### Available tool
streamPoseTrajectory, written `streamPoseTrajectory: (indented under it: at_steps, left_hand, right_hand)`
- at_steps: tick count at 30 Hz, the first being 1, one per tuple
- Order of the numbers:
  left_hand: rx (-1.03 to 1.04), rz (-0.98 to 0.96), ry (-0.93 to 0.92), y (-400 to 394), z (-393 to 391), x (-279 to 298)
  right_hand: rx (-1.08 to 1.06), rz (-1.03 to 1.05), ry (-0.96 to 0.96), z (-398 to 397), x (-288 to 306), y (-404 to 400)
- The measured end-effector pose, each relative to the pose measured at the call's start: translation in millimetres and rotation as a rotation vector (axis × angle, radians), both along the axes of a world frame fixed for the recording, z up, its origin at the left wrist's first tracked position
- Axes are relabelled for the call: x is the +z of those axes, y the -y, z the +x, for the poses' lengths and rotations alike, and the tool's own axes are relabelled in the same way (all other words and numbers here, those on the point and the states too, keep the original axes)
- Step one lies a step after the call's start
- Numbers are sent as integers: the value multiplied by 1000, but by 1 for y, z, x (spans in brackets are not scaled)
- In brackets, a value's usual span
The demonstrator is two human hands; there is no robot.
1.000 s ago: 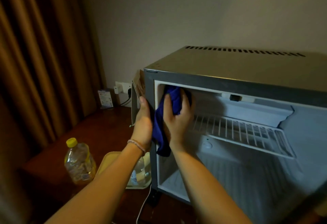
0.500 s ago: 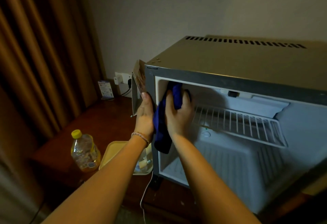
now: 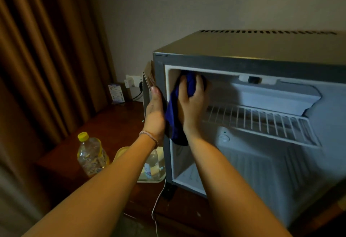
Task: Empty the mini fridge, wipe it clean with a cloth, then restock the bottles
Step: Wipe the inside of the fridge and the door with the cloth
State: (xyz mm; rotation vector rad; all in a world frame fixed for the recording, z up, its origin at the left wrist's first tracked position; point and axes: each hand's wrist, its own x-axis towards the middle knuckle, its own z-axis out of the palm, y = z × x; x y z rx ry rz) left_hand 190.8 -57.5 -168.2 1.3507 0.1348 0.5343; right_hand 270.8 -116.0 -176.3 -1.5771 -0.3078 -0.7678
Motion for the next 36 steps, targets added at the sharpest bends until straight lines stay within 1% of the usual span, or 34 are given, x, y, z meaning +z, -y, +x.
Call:
streamPoseTrajectory:
  at_steps: [3,5,8,11,13,18,22,26,28,32,34,36]
  left_hand:
    - [34,-14,-19,-1,5,-4]
    - [51,-6,-24,0,7,-5]
    - [53,5,-3,2,8,-8]
    - [-47,-33,-29,0,7,-10]
    - [-82,-48,-18,0,5,-10]
    - [-110,-39,7,-3,7,-12]
    - [-58,-76,-19,2,7,-10]
    - [35,-57,-57,3,8,-8]
    - [59,-54,-76,5,7,-6]
    - [41,-65,-72,6,5,-5]
    - [42,-79,-88,5,4,-6]
    - [43,-84,-82,7,3,-4]
  right_hand:
    - [39,-48,-176,30,0,4]
    - [70,-47,-240,42,0,6]
    - [41,-53,-146,21,-7,7]
    - [71,-13,-29,-9,-15,7]
    - [52,-17,22,-20,-16,6]
    - [25,-4,102,-17,-3,6]
    - [-58,-45,122,3,15,7]
    - [-182,-136,98,26,21,9]
    - [-206,-151,69,30,23,10]
    - [-29,-167,-93,10,19,17]
    - [55,-155,-80,-3,13,24]
    - [143,-177,-15,-15,9,31]
